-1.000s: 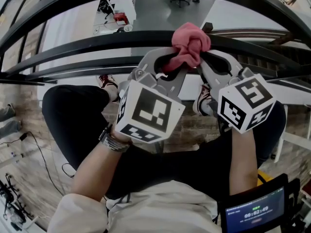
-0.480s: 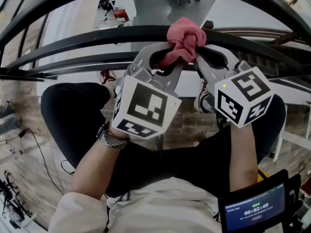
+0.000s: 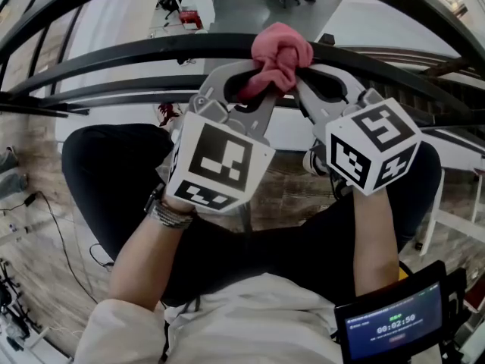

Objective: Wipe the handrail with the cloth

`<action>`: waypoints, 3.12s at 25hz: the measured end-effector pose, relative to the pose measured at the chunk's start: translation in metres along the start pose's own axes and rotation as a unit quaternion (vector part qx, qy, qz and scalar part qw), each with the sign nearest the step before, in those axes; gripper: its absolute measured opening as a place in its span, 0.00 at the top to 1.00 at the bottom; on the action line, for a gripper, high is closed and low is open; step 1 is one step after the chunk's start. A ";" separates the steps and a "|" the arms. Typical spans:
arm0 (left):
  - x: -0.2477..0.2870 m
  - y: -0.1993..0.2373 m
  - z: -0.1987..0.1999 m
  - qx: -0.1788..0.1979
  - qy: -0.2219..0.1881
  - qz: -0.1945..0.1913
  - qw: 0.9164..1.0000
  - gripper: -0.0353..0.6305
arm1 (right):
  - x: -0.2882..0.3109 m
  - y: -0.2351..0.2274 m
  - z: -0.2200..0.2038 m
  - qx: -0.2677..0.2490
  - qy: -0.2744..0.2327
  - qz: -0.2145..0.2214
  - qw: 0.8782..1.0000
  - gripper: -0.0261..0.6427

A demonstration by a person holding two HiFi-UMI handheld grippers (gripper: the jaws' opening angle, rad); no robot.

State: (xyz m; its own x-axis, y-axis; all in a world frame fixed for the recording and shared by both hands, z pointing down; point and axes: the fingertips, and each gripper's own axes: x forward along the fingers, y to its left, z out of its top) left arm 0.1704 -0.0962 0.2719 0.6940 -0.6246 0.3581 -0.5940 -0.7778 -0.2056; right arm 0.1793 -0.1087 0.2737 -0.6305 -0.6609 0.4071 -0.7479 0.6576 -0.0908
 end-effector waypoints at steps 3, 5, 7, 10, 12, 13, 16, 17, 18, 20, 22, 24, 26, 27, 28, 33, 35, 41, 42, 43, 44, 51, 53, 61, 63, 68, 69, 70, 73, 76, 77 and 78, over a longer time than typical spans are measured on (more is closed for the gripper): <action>-0.005 0.004 -0.001 -0.003 0.001 0.006 1.000 0.90 | 0.003 0.005 0.003 -0.002 0.000 0.004 1.000 0.96; -0.008 0.007 -0.001 -0.006 0.002 0.011 1.000 0.90 | 0.006 0.008 0.005 -0.004 0.000 0.006 1.000 0.96; -0.010 0.010 -0.001 -0.008 0.002 0.015 1.000 0.90 | 0.008 0.011 0.008 -0.006 0.000 0.008 1.000 0.96; -0.014 0.014 -0.001 -0.012 0.001 0.020 1.000 0.90 | 0.010 0.015 0.011 -0.007 0.001 0.010 1.000 0.96; -0.017 0.017 -0.002 -0.015 0.000 0.022 1.000 0.90 | 0.012 0.018 0.012 -0.007 0.001 0.011 1.000 0.96; -0.018 0.018 -0.002 -0.016 -0.001 0.024 1.000 0.90 | 0.013 0.019 0.013 -0.008 0.001 0.012 1.000 0.96; -0.021 0.022 -0.004 -0.019 -0.003 0.028 0.999 0.90 | 0.016 0.023 0.015 -0.010 0.001 0.014 1.000 0.96; -0.022 0.022 -0.004 -0.020 -0.004 0.030 0.999 0.90 | 0.017 0.023 0.016 -0.010 0.000 0.015 1.000 0.96; -0.023 0.023 -0.003 -0.020 -0.004 0.032 0.999 0.90 | 0.017 0.024 0.016 -0.010 -0.001 0.016 1.000 0.96; -0.023 0.025 -0.002 -0.020 -0.006 0.036 0.999 0.90 | 0.018 0.024 0.018 -0.011 -0.002 0.017 1.000 0.96; -0.024 0.027 -0.001 -0.021 -0.006 0.039 0.999 0.90 | 0.018 0.025 0.020 -0.010 -0.004 0.019 1.000 0.96; -0.025 0.028 0.000 -0.022 -0.008 0.041 0.999 0.90 | 0.018 0.025 0.021 -0.009 -0.006 0.020 1.000 0.96; -0.025 0.028 0.000 -0.023 -0.009 0.043 0.999 0.90 | 0.018 0.025 0.022 -0.008 -0.008 0.021 1.000 0.96; -0.025 0.029 0.001 -0.024 -0.010 0.044 0.999 0.90 | 0.018 0.026 0.023 -0.008 -0.009 0.022 1.000 0.96; -0.026 0.029 0.002 -0.025 -0.011 0.045 0.999 0.90 | 0.017 0.026 0.023 -0.008 -0.010 0.023 1.000 0.96; -0.028 0.032 0.006 -0.029 -0.017 0.052 0.998 0.90 | 0.017 0.027 0.030 -0.009 -0.017 0.024 1.000 0.96; -0.029 0.034 0.007 -0.030 -0.019 0.054 0.998 0.90 | 0.017 0.028 0.032 -0.008 -0.019 0.025 0.999 0.96; -0.031 0.037 0.013 -0.030 -0.029 0.063 0.997 0.90 | 0.015 0.029 0.038 -0.010 -0.031 0.022 0.999 0.96; -0.031 0.037 0.015 -0.030 -0.031 0.065 0.997 0.90 | 0.014 0.028 0.040 -0.010 -0.034 0.021 0.999 0.96; -0.032 0.037 0.016 -0.031 -0.034 0.067 0.997 0.90 | 0.014 0.028 0.041 -0.009 -0.036 0.020 0.999 0.96; -0.032 0.037 0.016 -0.031 -0.035 0.069 0.996 0.90 | 0.013 0.028 0.041 -0.009 -0.039 0.019 0.999 0.96; -0.031 0.045 0.021 -0.037 -0.045 0.081 0.995 0.90 | 0.015 0.026 0.049 -0.004 -0.052 0.013 0.999 0.96; -0.032 0.049 0.024 -0.039 -0.051 0.087 0.994 0.90 | 0.015 0.026 0.054 -0.007 -0.059 0.009 0.998 0.96; -0.027 0.051 0.028 -0.043 -0.054 0.089 0.994 0.90 | 0.013 0.018 0.059 0.003 -0.073 -0.022 0.997 0.96; -0.026 0.051 0.028 -0.038 -0.053 0.091 0.994 0.90 | 0.013 0.017 0.059 0.002 -0.075 -0.029 0.997 0.96; -0.025 0.051 0.029 -0.032 -0.054 0.097 0.993 0.90 | 0.012 0.014 0.059 0.004 -0.079 -0.037 0.996 0.96; -0.024 0.051 0.029 -0.033 -0.054 0.097 0.993 0.90 | 0.012 0.014 0.058 0.005 -0.080 -0.038 0.996 0.96; -0.024 0.051 0.029 -0.034 -0.054 0.097 0.993 0.90 | 0.012 0.014 0.058 0.005 -0.080 -0.039 0.996 0.96; -0.024 0.051 0.028 -0.043 -0.055 0.093 0.993 0.90 | 0.012 0.015 0.057 0.005 -0.080 -0.039 0.996 0.96; -0.024 0.050 0.028 -0.049 -0.057 0.090 0.993 0.90 | 0.011 0.014 0.057 0.003 -0.080 -0.040 0.996 0.96; -0.024 0.051 0.028 -0.049 -0.057 0.090 0.993 0.90 | 0.011 0.014 0.057 0.003 -0.079 -0.041 0.996 0.96; -0.024 0.051 0.028 -0.049 -0.057 0.089 0.993 0.90 | 0.011 0.013 0.057 0.004 -0.078 -0.042 0.996 0.96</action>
State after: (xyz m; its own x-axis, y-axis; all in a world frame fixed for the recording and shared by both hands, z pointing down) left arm 0.1349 -0.1227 0.2278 0.6119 -0.7604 0.2179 -0.7448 -0.6466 -0.1648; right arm 0.1504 -0.1278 0.2249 -0.5893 -0.7625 0.2669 -0.8009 0.5948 -0.0692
